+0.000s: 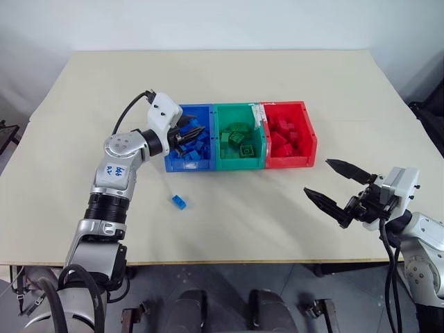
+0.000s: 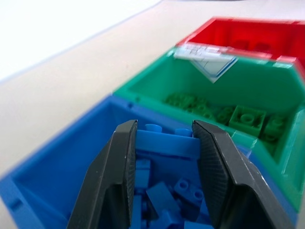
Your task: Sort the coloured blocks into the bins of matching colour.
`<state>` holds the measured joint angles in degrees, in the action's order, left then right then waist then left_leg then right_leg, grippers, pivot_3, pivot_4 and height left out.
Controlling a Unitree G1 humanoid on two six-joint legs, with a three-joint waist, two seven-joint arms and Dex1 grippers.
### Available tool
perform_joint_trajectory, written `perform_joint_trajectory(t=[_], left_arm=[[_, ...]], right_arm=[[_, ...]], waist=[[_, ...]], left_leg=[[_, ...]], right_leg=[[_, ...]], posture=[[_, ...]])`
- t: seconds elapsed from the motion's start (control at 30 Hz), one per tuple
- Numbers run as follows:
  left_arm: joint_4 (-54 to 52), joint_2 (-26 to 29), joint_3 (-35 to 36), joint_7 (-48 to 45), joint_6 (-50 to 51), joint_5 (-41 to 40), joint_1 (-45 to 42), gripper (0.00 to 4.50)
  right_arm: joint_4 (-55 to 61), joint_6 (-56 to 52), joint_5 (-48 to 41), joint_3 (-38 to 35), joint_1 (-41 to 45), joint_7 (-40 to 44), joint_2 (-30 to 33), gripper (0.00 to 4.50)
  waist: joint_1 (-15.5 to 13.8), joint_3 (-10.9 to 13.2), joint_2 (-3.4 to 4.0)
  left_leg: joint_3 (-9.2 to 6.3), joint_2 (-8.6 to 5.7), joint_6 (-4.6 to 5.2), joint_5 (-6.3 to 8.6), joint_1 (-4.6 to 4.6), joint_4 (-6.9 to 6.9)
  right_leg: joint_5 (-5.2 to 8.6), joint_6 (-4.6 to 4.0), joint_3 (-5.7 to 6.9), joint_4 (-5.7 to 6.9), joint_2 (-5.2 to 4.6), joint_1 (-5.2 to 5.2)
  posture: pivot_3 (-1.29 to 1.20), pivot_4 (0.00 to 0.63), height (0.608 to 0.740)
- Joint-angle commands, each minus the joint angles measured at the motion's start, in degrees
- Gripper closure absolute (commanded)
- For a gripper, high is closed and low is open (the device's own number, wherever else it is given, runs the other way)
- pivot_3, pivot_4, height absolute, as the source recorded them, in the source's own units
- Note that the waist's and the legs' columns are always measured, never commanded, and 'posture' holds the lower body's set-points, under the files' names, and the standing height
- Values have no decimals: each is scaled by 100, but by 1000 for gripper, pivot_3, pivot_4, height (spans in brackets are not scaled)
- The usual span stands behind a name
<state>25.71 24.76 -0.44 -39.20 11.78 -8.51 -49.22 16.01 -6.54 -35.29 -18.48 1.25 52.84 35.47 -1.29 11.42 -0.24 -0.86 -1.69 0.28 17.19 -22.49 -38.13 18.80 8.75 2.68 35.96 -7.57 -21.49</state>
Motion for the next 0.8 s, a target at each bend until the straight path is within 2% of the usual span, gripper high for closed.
perform_joint_trajectory(t=[0.03, 0.13, 0.23, 0.37, 0.5, 0.7, 0.8], left_arm=[[-43, 30, 107, 50, -123, 8, -190, 1838], [-383, 140, 251, -98, -91, -188, 1, 875], [-1098, 520, 553, -562, -65, -554, 600, 19], [-1953, 1078, 1122, -1024, -213, -990, 1678, 19], [-2285, 1659, 2015, -1555, -727, -1304, 3100, 19], [-2368, 2036, 2873, -2000, -1265, -1383, 4796, 19], [-2493, 2129, 3127, -2073, -1290, -1466, 5269, 19]], right_arm=[[246, 23, -113, -115, 24, -35, 15, 0], [183, 3, -130, -41, 154, 55, 62, 0], [33, -34, -95, 151, 386, 328, 162, 0], [-301, -6, 6, 443, 698, 827, 317, 0], [-850, 127, 198, 905, 1180, 1541, 450, 0], [-1610, 363, 436, 1389, 1878, 2261, 362, 0], [-1876, 455, 514, 1626, 2093, 2633, 319, 0]], waist=[[-6, 0, 0], [-7, 0, 0], [45, 0, 0], [158, 0, 1], [168, 0, 1], [106, 0, 1], [46, 0, 0]], left_leg=[[-1, 1, 0, 0, -1, -1], [-1, 0, 0, 0, -1, -4], [2, 5, 0, 0, 0, -1], [1, 39, -2, 1, 5, 8], [6, 43, -2, 1, 7, 7], [-3, 38, 2, 3, 7, 2], [-4, 37, 4, 5, 8, 2]], right_leg=[[0, 0, 0, 0, 1, 0], [0, 0, 0, 1, 0, 1], [0, 0, -2, 0, 0, -1], [0, 0, 1, -1, 4, -2], [0, -1, -1, -5, 2, -1], [1, -3, 3, -18, -13, 4], [1, -4, 4, -29, -17, 5]], posture=[[0, 150, 740], [0, 150, 740], [0, 150, 740], [0, 150, 740], [0, 150, 740], [0, 150, 740], [0, 150, 740]])
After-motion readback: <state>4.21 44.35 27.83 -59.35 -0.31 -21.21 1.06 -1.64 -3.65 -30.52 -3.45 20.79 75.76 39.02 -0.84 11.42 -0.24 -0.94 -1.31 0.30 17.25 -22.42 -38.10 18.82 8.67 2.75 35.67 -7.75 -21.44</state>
